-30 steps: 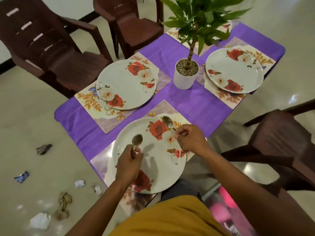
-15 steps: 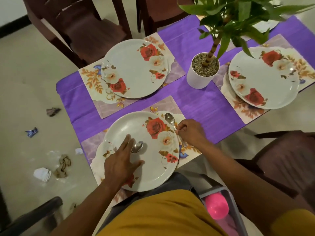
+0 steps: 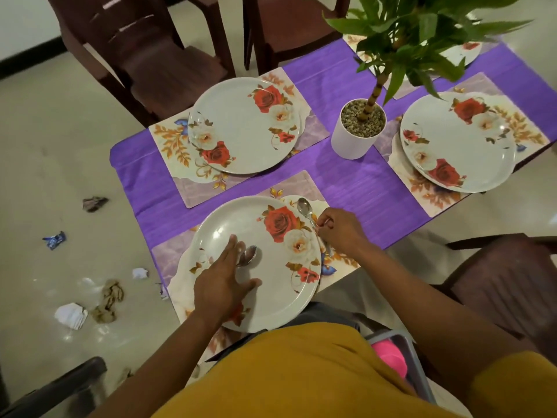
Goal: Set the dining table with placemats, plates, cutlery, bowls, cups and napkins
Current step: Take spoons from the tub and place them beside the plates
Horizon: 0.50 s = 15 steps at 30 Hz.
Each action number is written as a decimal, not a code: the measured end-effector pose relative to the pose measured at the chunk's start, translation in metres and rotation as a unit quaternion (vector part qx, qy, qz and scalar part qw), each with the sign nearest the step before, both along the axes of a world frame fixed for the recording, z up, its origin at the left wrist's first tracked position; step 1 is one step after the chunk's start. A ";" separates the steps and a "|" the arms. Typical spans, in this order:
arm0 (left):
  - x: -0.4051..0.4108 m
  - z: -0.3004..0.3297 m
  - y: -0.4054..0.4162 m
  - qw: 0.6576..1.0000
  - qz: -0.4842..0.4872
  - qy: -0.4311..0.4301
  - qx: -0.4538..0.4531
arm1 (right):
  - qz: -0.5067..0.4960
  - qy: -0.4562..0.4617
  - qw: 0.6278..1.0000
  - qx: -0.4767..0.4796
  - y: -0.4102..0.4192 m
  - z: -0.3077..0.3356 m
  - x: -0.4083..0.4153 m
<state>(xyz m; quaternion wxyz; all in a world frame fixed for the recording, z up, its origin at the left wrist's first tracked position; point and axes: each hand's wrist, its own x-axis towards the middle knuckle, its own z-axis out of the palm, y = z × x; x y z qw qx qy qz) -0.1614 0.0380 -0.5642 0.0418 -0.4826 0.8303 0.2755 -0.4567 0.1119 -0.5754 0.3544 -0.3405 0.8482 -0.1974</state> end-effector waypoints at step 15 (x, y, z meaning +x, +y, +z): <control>-0.032 0.026 0.000 0.992 0.047 0.094 -0.070 | -0.108 -0.072 0.988 -0.086 0.033 0.055 0.023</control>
